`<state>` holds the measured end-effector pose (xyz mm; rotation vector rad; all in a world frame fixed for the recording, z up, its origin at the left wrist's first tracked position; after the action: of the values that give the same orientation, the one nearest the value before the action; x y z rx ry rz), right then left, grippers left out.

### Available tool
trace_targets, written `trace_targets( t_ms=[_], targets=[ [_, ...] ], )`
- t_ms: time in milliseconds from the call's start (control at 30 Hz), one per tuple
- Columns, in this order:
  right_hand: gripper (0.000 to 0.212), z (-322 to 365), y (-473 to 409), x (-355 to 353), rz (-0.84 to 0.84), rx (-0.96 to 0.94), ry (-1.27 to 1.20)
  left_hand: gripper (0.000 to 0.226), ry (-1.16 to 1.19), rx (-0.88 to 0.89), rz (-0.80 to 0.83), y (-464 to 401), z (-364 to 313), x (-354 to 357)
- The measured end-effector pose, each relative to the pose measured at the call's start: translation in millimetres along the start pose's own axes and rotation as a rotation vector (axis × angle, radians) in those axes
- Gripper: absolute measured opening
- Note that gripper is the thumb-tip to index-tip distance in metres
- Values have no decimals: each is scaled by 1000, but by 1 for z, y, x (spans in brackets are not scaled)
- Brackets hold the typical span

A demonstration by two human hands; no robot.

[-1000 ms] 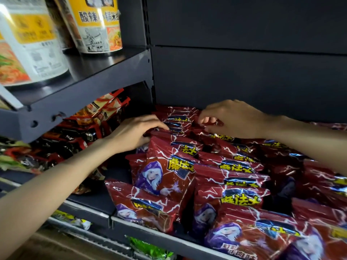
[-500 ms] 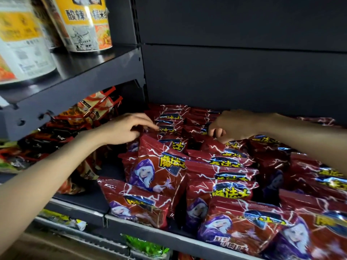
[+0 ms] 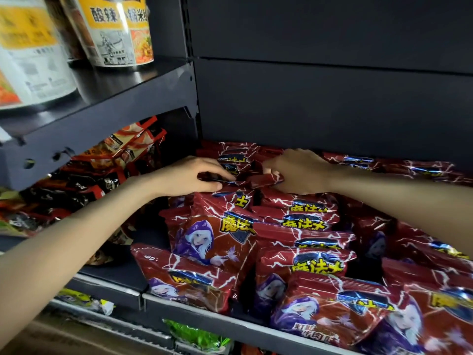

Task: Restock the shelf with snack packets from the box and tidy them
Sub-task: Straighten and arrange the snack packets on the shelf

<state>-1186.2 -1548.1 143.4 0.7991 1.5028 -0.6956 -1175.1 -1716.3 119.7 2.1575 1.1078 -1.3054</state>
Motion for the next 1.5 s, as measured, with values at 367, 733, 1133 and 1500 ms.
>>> trace_targets(
  t_ms=[367,733,1133,1500],
  targets=[
    [39,0,7,7,-2,92,-52,24,-161,-26,71,-42,-29,1],
    [60,14,4,22,227,-70,108,25,-294,-19,27,-37,-23,11],
    [48,8,10,17,-3,-11,126,32,-694,45,-82,-72,-46,6],
    [58,10,18,9,-29,-5,100,10,-417,192,-215,-70,-41,3]
  ],
)
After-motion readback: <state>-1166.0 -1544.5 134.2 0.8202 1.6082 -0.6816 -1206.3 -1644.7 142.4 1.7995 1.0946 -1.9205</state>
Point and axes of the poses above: each hand's wrist, its own y-axis away from the middle knuckle, its own x-axis out of the palm, z = x × y, the point moved 7 cm from there along -y, towards the middle knuckle, and after that the axes turned 5 degrees about x, right-handed, at the moved point
